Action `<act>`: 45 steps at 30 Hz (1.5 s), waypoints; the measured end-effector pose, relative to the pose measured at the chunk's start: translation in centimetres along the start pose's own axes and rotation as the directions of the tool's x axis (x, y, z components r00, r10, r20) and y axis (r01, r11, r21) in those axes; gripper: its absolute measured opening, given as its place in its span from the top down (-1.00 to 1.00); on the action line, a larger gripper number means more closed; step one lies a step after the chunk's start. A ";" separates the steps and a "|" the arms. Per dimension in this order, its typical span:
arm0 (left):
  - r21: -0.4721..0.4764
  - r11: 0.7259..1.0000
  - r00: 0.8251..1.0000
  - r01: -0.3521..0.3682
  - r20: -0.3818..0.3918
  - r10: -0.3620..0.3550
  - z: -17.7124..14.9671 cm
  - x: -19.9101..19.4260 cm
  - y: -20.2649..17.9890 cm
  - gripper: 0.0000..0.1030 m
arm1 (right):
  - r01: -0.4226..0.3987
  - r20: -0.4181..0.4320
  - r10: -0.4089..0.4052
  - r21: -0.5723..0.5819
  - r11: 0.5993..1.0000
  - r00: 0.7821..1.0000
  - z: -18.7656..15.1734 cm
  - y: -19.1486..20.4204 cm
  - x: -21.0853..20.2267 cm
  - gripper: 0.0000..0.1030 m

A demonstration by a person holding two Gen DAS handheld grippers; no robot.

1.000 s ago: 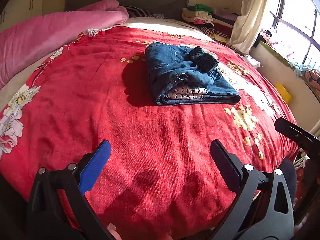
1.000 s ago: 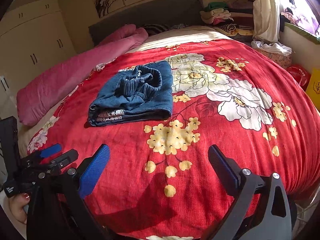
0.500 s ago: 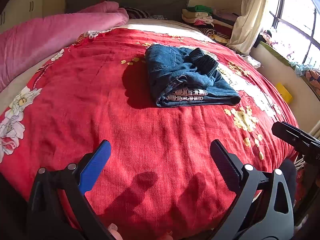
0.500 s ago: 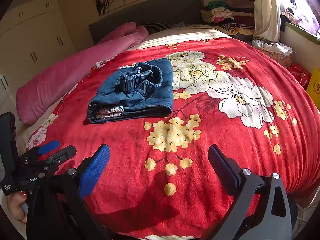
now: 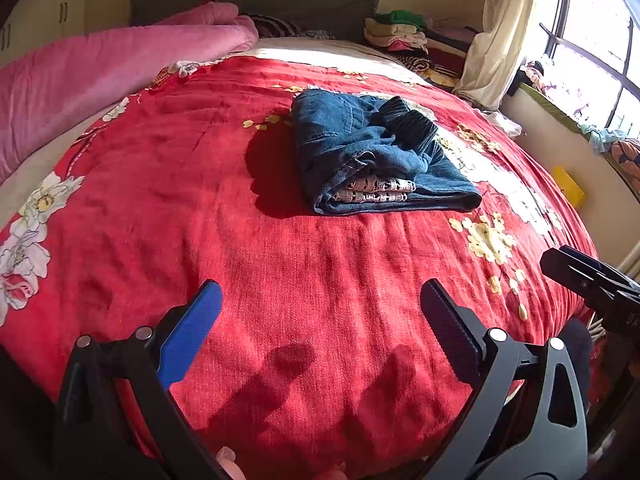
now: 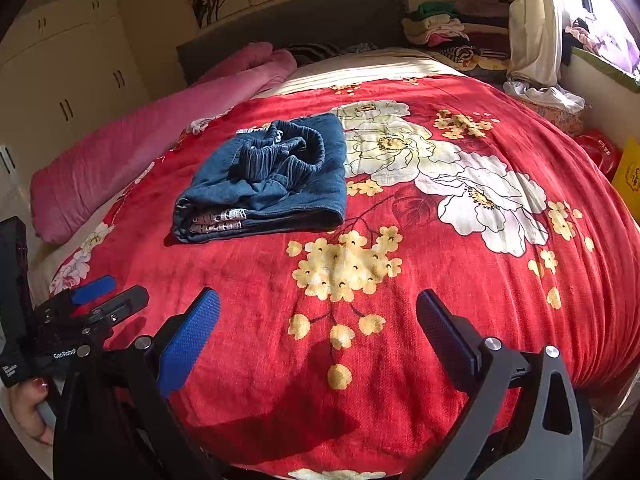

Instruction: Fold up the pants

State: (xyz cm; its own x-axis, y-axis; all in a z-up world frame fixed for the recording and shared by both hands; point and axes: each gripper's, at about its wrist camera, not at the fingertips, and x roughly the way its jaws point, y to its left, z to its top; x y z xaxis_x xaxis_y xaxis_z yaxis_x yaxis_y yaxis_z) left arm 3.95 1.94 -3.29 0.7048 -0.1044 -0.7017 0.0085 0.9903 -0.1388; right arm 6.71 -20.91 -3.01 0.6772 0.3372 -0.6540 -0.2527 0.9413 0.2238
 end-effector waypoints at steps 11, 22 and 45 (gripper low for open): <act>-0.005 1.000 1.000 -0.012 0.002 0.012 0.1 0.0 0.1 -0.81 | 0.009 -0.003 -0.009 -0.007 1.000 1.000 0.0 0.0 0.1 -0.91; -0.007 1.000 1.000 -0.026 0.002 0.026 0.2 -0.1 0.2 -0.81 | 0.021 -0.006 -0.021 -0.013 1.000 1.000 0.0 -0.1 0.2 -0.91; -0.004 1.000 1.000 -0.018 0.004 0.018 0.4 -0.7 -0.4 -0.81 | 0.031 0.000 -0.031 -0.019 0.999 1.000 0.1 -0.2 0.0 -0.91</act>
State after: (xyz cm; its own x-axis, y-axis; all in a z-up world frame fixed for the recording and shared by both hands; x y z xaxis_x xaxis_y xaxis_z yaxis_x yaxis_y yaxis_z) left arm 3.74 1.66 -2.50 0.7080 -0.0859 -0.7010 -0.0074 0.9916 -0.1290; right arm 6.84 -21.10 -3.03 0.6844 0.3080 -0.6609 -0.2446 0.9509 0.1898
